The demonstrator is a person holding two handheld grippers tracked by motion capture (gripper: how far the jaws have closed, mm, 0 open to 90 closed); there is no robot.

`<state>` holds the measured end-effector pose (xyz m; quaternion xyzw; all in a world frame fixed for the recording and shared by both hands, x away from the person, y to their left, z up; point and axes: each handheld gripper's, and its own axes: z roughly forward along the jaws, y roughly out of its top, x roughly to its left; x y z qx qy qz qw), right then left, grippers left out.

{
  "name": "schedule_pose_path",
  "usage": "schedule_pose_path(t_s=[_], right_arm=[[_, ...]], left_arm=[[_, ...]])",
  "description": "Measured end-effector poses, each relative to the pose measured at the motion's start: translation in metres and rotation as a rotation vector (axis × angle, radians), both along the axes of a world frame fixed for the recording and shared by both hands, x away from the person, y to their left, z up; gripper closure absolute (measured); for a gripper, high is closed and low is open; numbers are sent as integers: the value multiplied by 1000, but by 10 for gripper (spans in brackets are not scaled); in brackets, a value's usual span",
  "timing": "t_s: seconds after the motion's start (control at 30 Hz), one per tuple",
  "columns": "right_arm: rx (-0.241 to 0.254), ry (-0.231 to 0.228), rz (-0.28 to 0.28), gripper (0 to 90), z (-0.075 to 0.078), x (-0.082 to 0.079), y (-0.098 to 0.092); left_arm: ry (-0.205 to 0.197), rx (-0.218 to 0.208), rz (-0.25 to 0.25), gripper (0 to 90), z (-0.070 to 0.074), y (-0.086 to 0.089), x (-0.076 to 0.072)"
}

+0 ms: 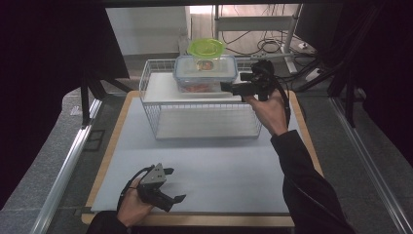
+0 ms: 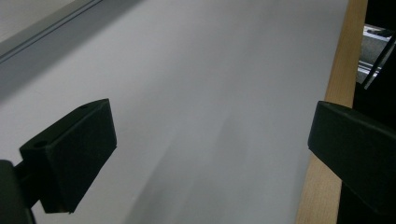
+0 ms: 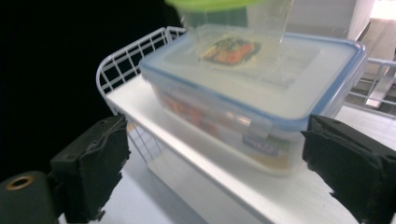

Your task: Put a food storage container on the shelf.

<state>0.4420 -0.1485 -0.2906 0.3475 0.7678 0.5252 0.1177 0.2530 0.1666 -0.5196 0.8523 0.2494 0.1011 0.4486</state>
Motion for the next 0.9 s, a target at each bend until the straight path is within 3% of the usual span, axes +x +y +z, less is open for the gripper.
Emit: schedule_pose_path(t_s=[0.23,0.37,0.9], right_arm=[[-34,-53,8,79,-12,-17,-1],[-33,-45,24,64,-21,-23,-1],[-105,-76,51,16,-72,-52,-9]], left_arm=[[-2,4,-3,11,0,-1,0],[-2,2,0,11,0,-1,0],[18,-19,36,0,-1,4,2]])
